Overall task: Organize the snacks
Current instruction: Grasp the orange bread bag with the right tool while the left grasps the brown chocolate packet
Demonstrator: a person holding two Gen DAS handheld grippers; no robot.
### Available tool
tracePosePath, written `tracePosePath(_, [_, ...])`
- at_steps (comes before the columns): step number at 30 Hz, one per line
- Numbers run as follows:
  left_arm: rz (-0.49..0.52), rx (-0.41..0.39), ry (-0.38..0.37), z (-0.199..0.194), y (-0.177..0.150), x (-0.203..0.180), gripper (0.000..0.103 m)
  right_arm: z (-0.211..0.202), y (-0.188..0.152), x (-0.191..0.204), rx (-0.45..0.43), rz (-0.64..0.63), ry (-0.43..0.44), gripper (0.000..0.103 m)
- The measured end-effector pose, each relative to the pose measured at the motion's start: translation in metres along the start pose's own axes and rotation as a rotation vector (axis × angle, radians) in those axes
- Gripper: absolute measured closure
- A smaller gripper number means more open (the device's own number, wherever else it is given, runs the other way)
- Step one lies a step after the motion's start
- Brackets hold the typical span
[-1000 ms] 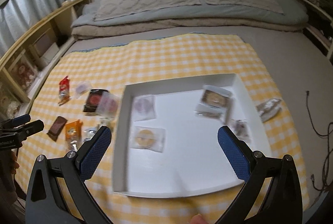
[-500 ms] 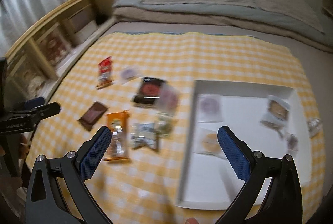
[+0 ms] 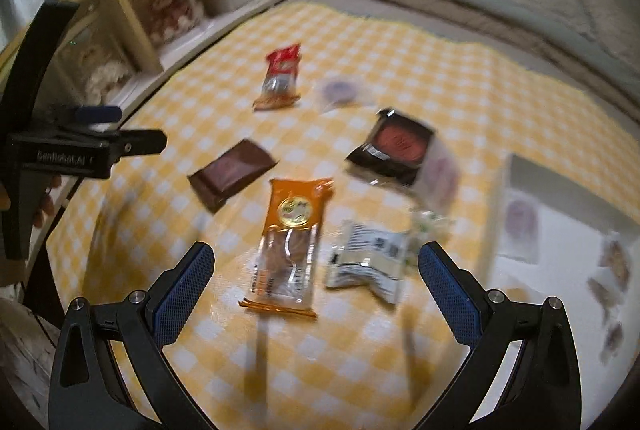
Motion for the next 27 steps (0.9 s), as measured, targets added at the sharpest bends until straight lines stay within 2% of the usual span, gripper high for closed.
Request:
tracePosePath(5, [0.028,0.071,-0.021,0.043,0.014,0.006,0.000,0.038,0.004,0.008,0.079,0.005,0.035,0.000])
tracePosePath(7, [0.038,0.094,-0.065,0.057,0.022,-0.001,0.009,0.050,0.006,0.010,0.113,0.023,0.051,0.002])
tracePosePath(9, [0.052,0.112,-0.096,0.070,0.028,-0.004,0.029,0.063,0.008,0.011,0.151,0.046,0.075,0.013])
tracePosePath(13, [0.131,0.177,-0.151,0.099,0.033,-0.020,0.032,0.081,0.009,0.017,0.212,0.072,0.090,0.018])
tracePosePath(16, [0.177,0.219,-0.164,0.117,0.032,-0.028,0.033,0.090,0.008,0.021,0.243,0.088,0.086,0.025])
tracePosePath(21, [0.205,0.245,-0.142,0.132,0.027,-0.041,0.038,0.099,0.008,0.027,0.282,0.075,0.069,0.040])
tracePosePath(25, [0.217,0.249,-0.081,0.139,0.024,-0.050,0.043,0.100,0.006,0.028,0.292,0.062,0.046,0.052])
tracePosePath(26, [0.217,0.248,-0.067,0.141,0.024,-0.052,0.043,0.099,0.006,0.027,0.295,0.067,0.039,0.059])
tracePosePath(27, [0.216,0.247,-0.060,0.141,0.024,-0.054,0.046,0.099,0.006,0.026,0.298,0.074,0.036,0.059])
Point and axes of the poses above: each gripper's, at about its wrist camera, not at the fingertips, and z roughly the way its jaws point, x to its left, y to its top, the point moved 3 cm from there along z, roughly the way its jaws point, and after that the axes turned 4 degrees about -y, right-handed, at the moved point
